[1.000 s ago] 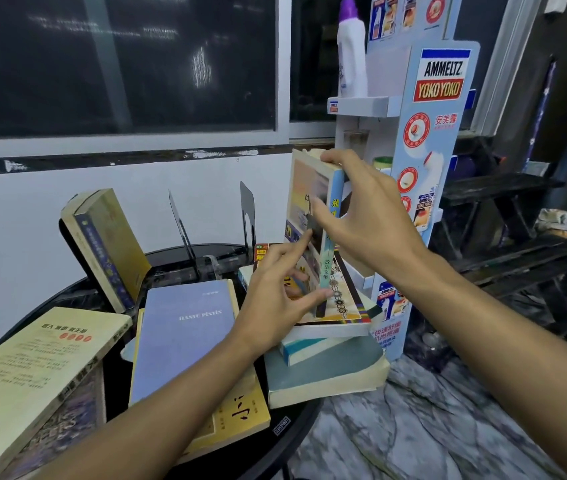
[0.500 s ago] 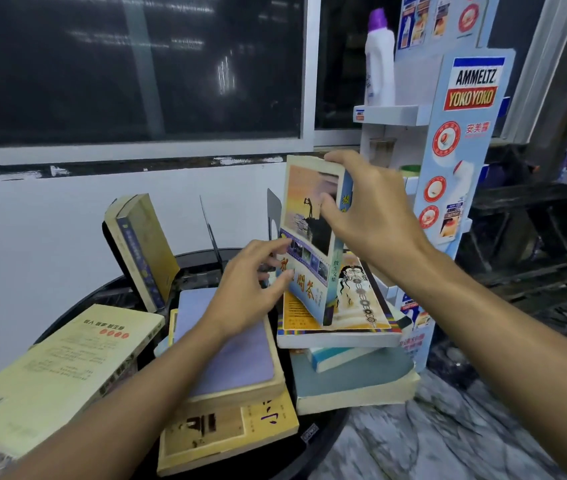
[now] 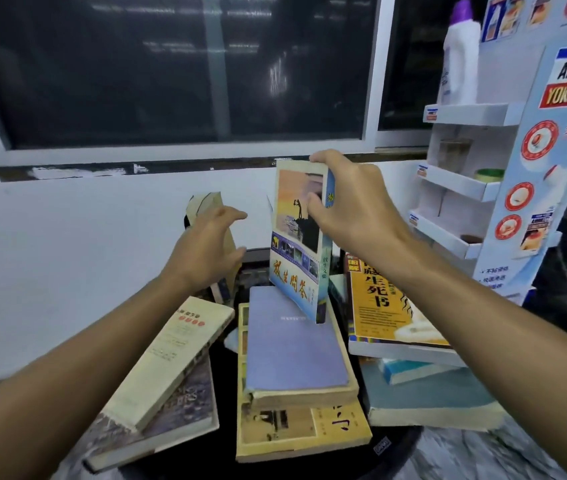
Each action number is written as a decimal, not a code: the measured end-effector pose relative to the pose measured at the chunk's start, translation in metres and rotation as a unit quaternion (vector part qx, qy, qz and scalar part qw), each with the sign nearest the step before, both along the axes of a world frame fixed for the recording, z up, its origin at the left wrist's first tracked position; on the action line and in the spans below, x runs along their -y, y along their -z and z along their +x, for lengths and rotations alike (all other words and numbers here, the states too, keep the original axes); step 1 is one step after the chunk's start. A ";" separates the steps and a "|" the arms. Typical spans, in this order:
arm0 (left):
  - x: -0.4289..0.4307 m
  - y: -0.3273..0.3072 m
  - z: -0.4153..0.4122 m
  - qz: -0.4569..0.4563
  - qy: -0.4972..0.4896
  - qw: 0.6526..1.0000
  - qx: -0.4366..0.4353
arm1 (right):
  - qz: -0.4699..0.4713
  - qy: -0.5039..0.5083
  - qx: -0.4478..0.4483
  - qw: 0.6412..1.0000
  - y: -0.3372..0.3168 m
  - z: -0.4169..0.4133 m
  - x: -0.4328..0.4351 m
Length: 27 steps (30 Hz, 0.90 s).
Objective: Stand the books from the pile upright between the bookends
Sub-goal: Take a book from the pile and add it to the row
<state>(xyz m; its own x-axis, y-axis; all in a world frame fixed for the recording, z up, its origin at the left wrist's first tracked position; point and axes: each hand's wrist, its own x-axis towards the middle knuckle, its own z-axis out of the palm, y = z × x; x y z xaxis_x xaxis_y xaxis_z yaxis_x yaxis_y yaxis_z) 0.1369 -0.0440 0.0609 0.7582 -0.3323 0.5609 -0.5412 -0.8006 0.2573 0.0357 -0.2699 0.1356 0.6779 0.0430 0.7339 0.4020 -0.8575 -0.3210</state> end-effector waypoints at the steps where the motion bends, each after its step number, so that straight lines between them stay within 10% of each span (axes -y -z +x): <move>1: -0.007 -0.004 0.004 0.005 -0.013 1.000 0.001 | -0.002 -0.007 0.002 1.000 0.000 0.005 -0.006; 27: -0.057 -0.008 0.068 0.065 -0.033 0.997 -0.008 | -0.034 0.013 -0.051 0.998 0.014 0.133 -0.094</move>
